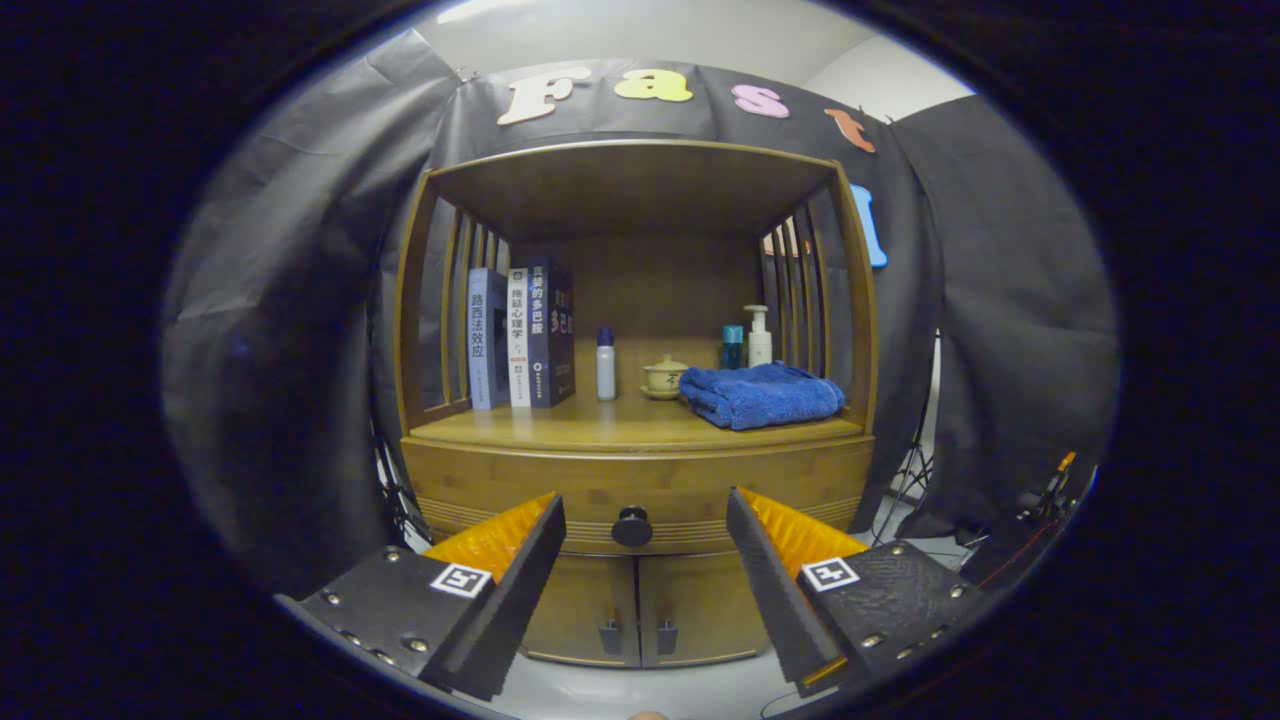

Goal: Pull open the drawer, take out the items inside it, and place them on the countertop above the cabinet.

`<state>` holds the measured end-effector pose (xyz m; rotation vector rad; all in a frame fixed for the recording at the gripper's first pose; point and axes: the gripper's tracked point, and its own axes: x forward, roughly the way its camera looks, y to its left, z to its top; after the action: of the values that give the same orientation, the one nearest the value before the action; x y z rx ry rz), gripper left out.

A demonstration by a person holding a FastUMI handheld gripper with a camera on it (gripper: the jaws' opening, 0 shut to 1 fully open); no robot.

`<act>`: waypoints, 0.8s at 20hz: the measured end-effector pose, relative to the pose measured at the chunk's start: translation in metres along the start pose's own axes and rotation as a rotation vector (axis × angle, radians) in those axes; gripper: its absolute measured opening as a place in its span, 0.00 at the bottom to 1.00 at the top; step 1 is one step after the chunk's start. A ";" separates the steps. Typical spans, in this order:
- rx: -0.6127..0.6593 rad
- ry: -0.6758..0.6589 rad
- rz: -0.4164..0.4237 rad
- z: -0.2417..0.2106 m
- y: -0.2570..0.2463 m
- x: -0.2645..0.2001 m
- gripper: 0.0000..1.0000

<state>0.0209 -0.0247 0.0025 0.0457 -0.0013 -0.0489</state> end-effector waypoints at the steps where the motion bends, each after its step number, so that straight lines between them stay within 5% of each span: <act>1: 0.000 -0.002 -0.002 0.001 -0.001 0.005 0.97; 16: 0.038 0.171 -0.002 -0.082 0.017 0.108 0.98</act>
<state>0.1298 -0.0089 -0.0786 0.0880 0.1684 -0.0471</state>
